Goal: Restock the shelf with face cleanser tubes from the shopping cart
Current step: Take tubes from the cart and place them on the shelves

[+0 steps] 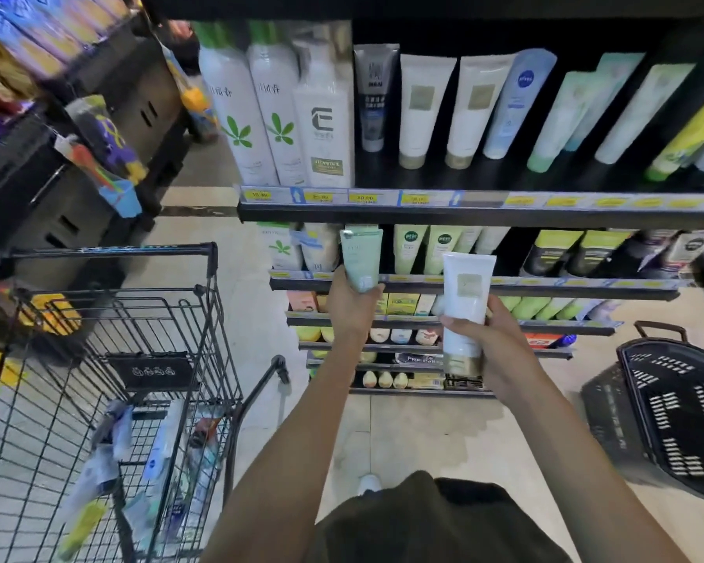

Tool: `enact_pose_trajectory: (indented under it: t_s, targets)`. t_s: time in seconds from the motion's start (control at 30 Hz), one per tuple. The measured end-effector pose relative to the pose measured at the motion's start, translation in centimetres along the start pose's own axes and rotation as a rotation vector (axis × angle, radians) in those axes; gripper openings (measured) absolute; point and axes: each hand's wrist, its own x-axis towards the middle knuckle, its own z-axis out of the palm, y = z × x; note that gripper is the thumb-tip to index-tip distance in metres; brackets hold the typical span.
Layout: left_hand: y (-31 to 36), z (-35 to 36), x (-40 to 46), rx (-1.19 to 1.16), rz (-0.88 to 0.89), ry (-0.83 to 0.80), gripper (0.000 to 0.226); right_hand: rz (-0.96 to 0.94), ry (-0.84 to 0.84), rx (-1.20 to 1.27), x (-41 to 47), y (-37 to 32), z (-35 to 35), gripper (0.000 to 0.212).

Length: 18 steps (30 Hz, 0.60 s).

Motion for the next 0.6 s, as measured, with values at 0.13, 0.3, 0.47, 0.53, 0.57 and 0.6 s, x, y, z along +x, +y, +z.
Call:
enact_pose_trajectory:
  t_s: [0.13,0.3,0.47,0.53,0.57,0.6]
  targets:
    - [0.3,1.1,2.4,0.045,0.043,0.025,0.058,0.010,-0.004,-0.010,0.6,-0.3,-0.2,0.055]
    - [0.6,2.3,5.0,-0.009,0.067,0.035,0.054,-0.006,0.008,-0.027,1.3,-0.7,-0.6,0.052]
    - [1.2,3.0,6.7,-0.023,0.066,0.067,0.058,-0.007,0.031,-0.030,1.9,-0.6,-0.9,0.056]
    - [1.2,3.2,7.4,0.007,0.076,0.058,0.061,-0.010,0.034,-0.041,1.9,-0.3,-0.9,0.058]
    - [1.0,3.3,7.8,0.026,0.079,0.054,0.061,-0.013,0.036,-0.049,1.9,-0.2,-0.9,0.058]
    - [0.8,3.3,8.1,0.053,0.081,0.050,0.061,-0.019,0.035,-0.057,1.8,-0.1,-0.9,0.057]
